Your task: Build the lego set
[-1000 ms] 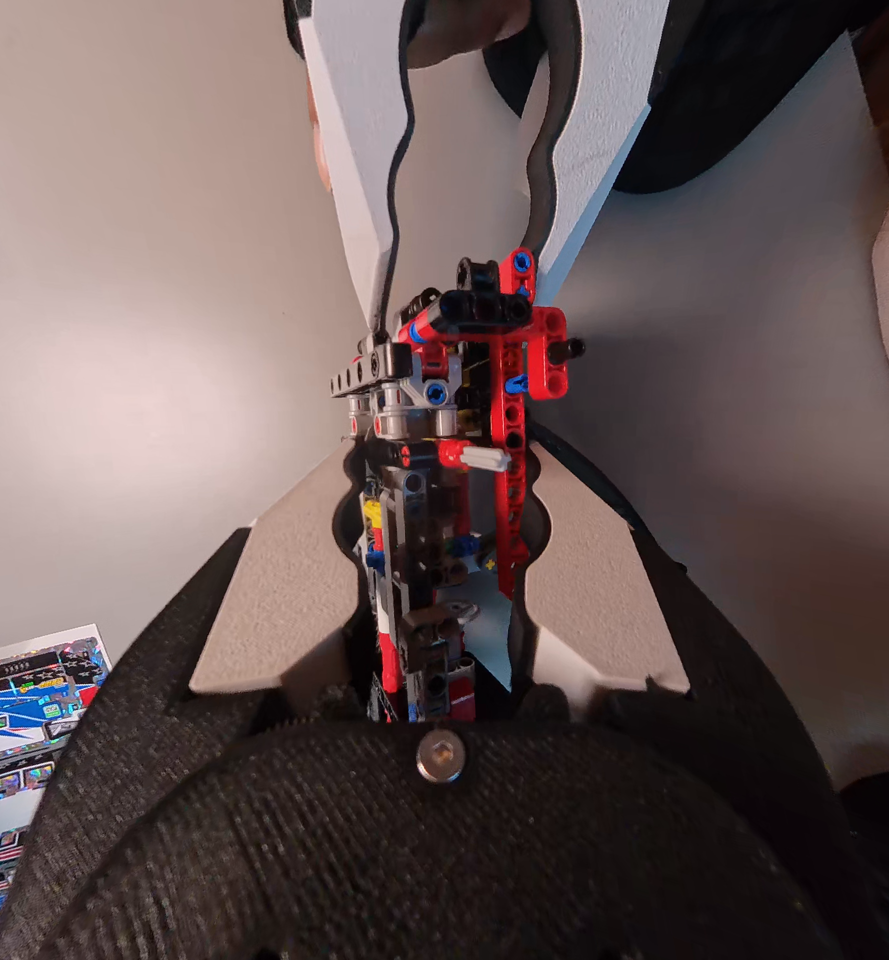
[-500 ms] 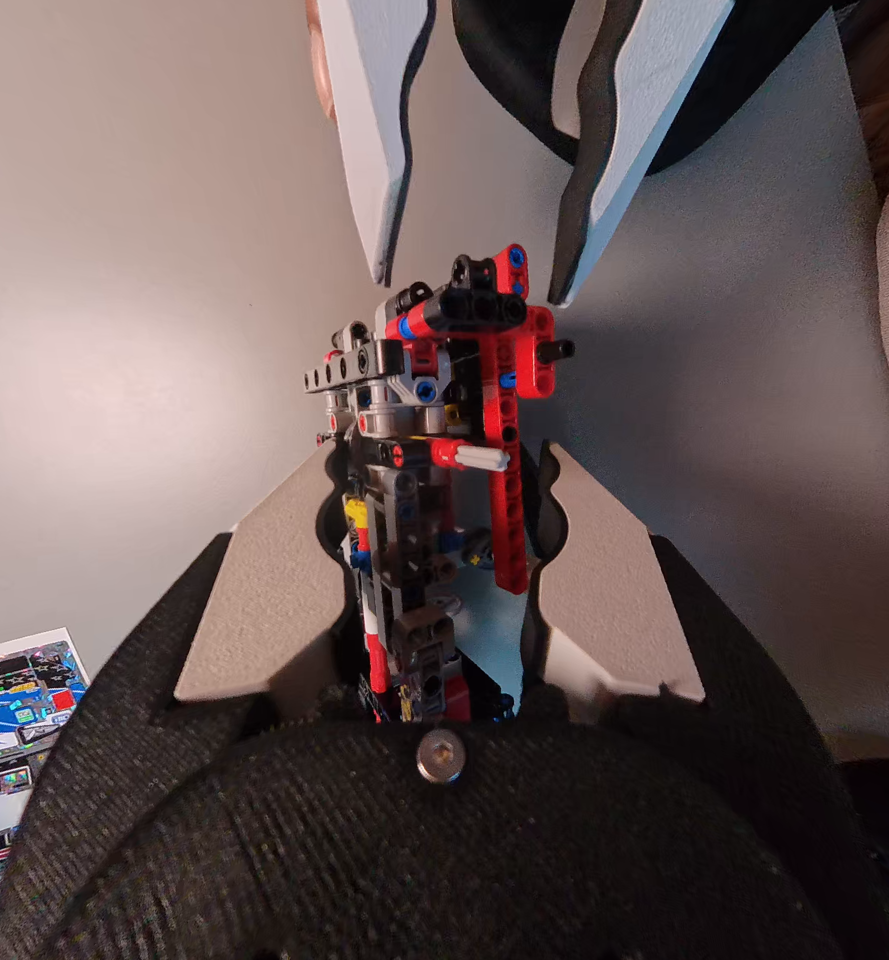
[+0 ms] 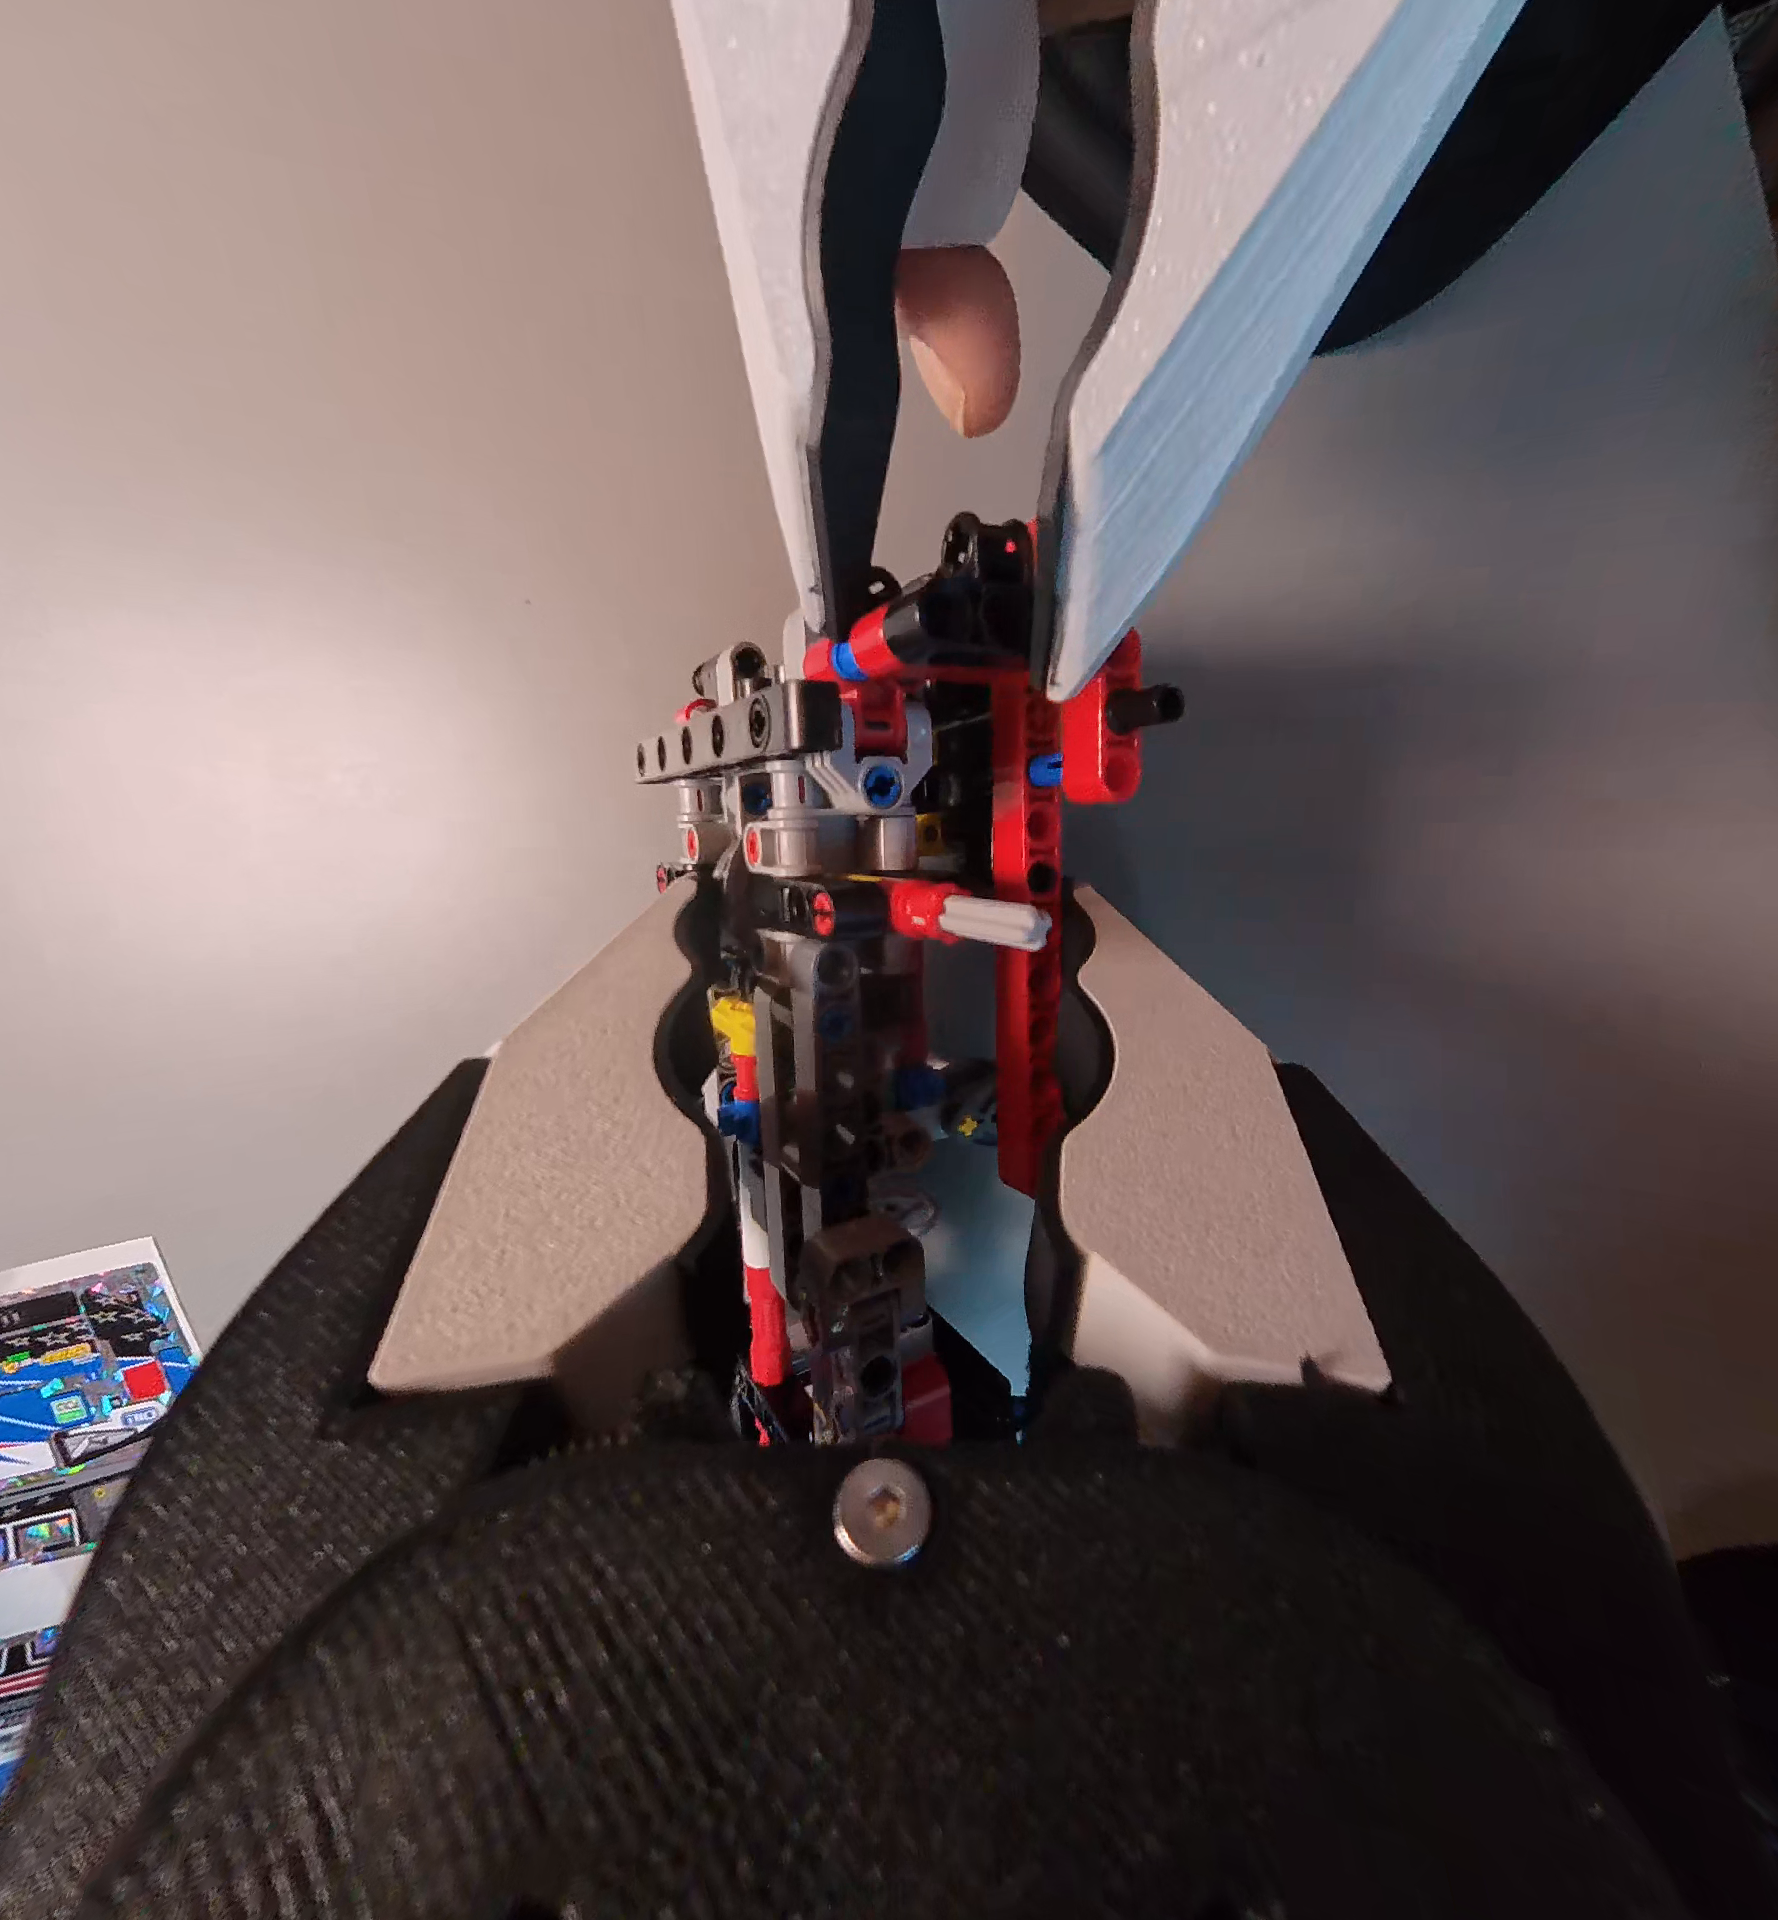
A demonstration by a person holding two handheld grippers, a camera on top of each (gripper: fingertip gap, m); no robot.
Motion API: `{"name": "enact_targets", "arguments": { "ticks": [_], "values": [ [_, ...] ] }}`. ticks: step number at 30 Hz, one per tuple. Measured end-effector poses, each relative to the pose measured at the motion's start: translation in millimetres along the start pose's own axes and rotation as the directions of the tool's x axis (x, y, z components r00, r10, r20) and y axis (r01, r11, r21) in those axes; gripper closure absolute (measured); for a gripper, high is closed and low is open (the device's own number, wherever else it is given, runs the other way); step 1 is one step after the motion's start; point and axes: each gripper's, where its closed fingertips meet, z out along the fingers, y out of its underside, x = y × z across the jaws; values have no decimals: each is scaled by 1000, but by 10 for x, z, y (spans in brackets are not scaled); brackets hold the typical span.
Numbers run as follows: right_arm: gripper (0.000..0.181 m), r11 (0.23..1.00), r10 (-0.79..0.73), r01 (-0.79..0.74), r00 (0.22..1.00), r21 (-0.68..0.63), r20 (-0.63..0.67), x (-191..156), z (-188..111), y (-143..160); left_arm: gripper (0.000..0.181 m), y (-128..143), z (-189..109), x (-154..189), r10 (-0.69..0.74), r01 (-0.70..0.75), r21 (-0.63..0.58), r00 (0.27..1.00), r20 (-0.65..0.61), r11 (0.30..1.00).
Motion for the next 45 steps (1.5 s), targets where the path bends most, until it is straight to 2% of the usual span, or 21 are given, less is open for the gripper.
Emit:
{"name": "enact_targets", "arguments": {
  "ticks": [9,20,26,45],
  "values": [
    [160,999,48,-48,999,-8,-13,11,1,-2,118,-14,12,3,-3,3,-5,1000,-11,1000],
    [166,999,45,-45,999,1,-6,-7,-49,-32,120,-27,19,10,11,-11,-5,1000,7,1000],
    [165,999,28,-27,1000,-36,1,-15,-22,-5,120,-36,24,21,20,-20,-9,1000,-2,1000],
    [166,999,39,-37,998,-27,47,9,-31,-4,122,-48,25,12,-7,6,-16,999,-34,1000]
  ]
}}
